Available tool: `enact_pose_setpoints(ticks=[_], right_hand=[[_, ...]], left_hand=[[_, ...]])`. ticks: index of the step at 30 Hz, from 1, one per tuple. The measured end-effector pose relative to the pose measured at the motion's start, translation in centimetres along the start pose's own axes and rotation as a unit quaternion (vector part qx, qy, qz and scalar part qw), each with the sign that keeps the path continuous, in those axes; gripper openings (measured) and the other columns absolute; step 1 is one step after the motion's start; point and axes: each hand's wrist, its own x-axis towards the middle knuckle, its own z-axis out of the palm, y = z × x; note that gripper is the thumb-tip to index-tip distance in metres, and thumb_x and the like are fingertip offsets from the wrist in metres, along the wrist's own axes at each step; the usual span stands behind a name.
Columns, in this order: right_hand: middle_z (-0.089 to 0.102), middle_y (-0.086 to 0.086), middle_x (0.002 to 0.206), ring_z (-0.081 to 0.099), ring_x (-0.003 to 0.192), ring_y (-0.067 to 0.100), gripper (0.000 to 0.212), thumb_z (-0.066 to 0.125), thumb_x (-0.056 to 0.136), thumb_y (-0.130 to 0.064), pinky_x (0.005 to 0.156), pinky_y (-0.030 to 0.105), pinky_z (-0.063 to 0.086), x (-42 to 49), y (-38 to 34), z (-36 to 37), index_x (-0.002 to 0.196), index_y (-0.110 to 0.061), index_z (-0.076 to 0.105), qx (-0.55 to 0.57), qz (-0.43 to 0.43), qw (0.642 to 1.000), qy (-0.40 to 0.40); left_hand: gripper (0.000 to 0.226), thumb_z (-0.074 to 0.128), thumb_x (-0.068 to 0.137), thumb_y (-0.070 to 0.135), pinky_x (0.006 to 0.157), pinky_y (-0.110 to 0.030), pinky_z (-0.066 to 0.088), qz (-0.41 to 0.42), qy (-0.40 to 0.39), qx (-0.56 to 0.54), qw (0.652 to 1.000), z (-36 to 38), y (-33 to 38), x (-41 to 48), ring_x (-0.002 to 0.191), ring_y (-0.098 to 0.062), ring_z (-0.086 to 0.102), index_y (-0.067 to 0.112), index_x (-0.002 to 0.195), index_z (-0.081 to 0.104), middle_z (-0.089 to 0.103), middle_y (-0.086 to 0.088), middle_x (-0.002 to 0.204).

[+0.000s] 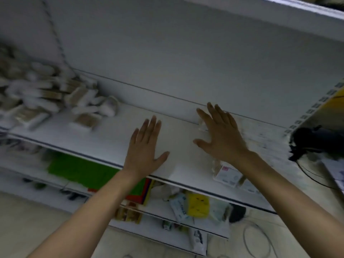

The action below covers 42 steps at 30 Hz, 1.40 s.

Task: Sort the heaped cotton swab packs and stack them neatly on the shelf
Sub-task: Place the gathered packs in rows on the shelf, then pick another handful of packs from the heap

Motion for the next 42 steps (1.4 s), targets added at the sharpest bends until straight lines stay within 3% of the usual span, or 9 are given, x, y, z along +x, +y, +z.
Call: enact_pose_setpoints(ticks=[4, 9, 14, 21, 27, 34, 39, 42], right_hand=[[-0.017, 0.002, 0.159, -0.012, 0.146, 0.019, 0.087, 0.048, 0.089, -0.059, 0.118, 0.041, -0.007, 0.7, -4.1, 0.6, 0.151, -0.029, -0.005, 0.022, -0.078, 0.997, -0.017], [-0.011, 0.004, 0.16, -0.007, 0.147, 0.02, 0.087, 0.049, 0.089, -0.057, 0.118, 0.041, -0.005, 2.6, -12.2, 0.7, 0.152, -0.025, -0.001, 0.051, -0.203, 0.978, -0.025], [0.011, 0.008, 0.159, 0.01, 0.145, 0.026, 0.085, 0.055, 0.085, -0.057, 0.115, 0.045, 0.012, 3.6, -22.1, -0.4, 0.151, -0.024, 0.013, 0.048, -0.32, 0.946, 0.017], [-0.003, -0.001, 0.16, -0.001, 0.147, 0.02, 0.083, 0.048, 0.088, -0.061, 0.118, 0.044, 0.008, 6.9, -35.2, -2.4, 0.151, -0.029, 0.004, 0.044, -0.392, 0.918, 0.048], [-0.003, 0.0, 0.161, -0.001, 0.147, 0.018, 0.082, 0.047, 0.09, -0.058, 0.118, 0.04, 0.002, 11.6, -47.7, -3.3, 0.152, -0.029, 0.003, 0.048, -0.398, 0.913, 0.076], [0.002, 0.0, 0.16, 0.002, 0.147, 0.019, 0.079, 0.045, 0.089, -0.061, 0.117, 0.041, 0.004, 15.1, -58.1, -1.5, 0.151, -0.028, 0.009, 0.083, -0.363, 0.926, 0.061], [0.005, 0.0, 0.16, 0.004, 0.146, 0.019, 0.076, 0.046, 0.089, -0.06, 0.117, 0.043, 0.008, 18.6, -60.8, 0.4, 0.151, -0.029, 0.013, 0.111, -0.282, 0.952, 0.051], [0.021, 0.003, 0.156, 0.015, 0.144, 0.021, 0.071, 0.051, 0.089, -0.056, 0.115, 0.043, 0.019, 21.6, -62.4, 1.4, 0.148, -0.026, 0.025, 0.168, -0.208, 0.961, 0.076]], left_hand=[[0.089, 0.037, 0.085, 0.062, 0.117, -0.044, 0.008, -0.038, 0.014, 0.091, 0.995, -5.6, -1.7, -2.5, 0.148, -0.02, 0.0, 0.018, 0.154, 0.001, -0.004, -0.001, 0.16], [0.092, 0.031, 0.083, 0.068, 0.117, -0.047, 0.012, -0.146, 0.023, 0.189, 0.971, -13.1, -5.7, -9.5, 0.148, -0.021, 0.002, 0.018, 0.154, 0.003, 0.0, -0.001, 0.161], [0.092, 0.034, 0.083, 0.066, 0.117, -0.046, 0.015, -0.231, 0.06, 0.215, 0.947, -20.3, -9.6, -16.5, 0.148, -0.017, 0.003, 0.017, 0.155, 0.002, 0.002, 0.001, 0.161], [0.095, 0.032, 0.081, 0.068, 0.116, -0.041, 0.008, -0.269, 0.108, 0.251, 0.924, -29.9, -16.0, -21.5, 0.148, -0.016, 0.001, 0.016, 0.155, 0.004, -0.002, 0.003, 0.161], [0.095, 0.032, 0.08, 0.07, 0.117, -0.037, 0.006, -0.274, 0.107, 0.262, 0.919, -37.5, -25.7, -24.1, 0.147, -0.009, -0.008, 0.02, 0.155, 0.001, -0.007, 0.006, 0.161], [0.095, 0.028, 0.079, 0.072, 0.116, -0.035, 0.003, -0.254, 0.066, 0.222, 0.939, -40.6, -35.6, -25.9, 0.145, -0.006, -0.013, 0.023, 0.154, -0.004, -0.014, 0.011, 0.159], [0.094, 0.039, 0.085, 0.069, 0.117, -0.033, 0.002, -0.221, 0.038, 0.182, 0.957, -41.0, -42.2, -23.8, 0.142, -0.001, -0.02, 0.03, 0.151, -0.016, -0.024, 0.016, 0.156], [0.094, 0.049, 0.087, 0.063, 0.117, -0.033, 0.006, -0.199, 0.045, 0.158, 0.966, -41.4, -46.5, -20.8, 0.144, -0.001, -0.014, 0.031, 0.152, -0.01, -0.019, 0.017, 0.157]])
